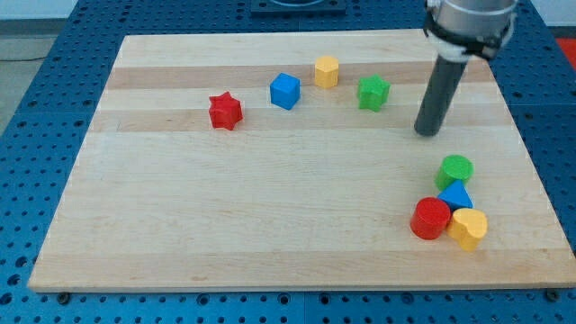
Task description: Move the green star left to the green circle
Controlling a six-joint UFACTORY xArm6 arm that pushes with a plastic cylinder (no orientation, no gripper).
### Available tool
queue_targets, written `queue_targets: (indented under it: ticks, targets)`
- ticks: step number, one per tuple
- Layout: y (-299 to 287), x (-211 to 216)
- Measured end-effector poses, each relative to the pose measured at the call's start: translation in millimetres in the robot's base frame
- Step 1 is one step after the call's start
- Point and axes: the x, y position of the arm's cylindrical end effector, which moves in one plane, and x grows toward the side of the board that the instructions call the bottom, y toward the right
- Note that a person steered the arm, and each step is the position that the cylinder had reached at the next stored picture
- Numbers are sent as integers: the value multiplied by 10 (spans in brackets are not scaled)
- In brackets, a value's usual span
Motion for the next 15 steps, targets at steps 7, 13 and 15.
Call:
queue_targets:
  ticks: [7,13,15]
  targets:
    - [-1391,-48]
    - [-1311,1161]
    - [-751,1154]
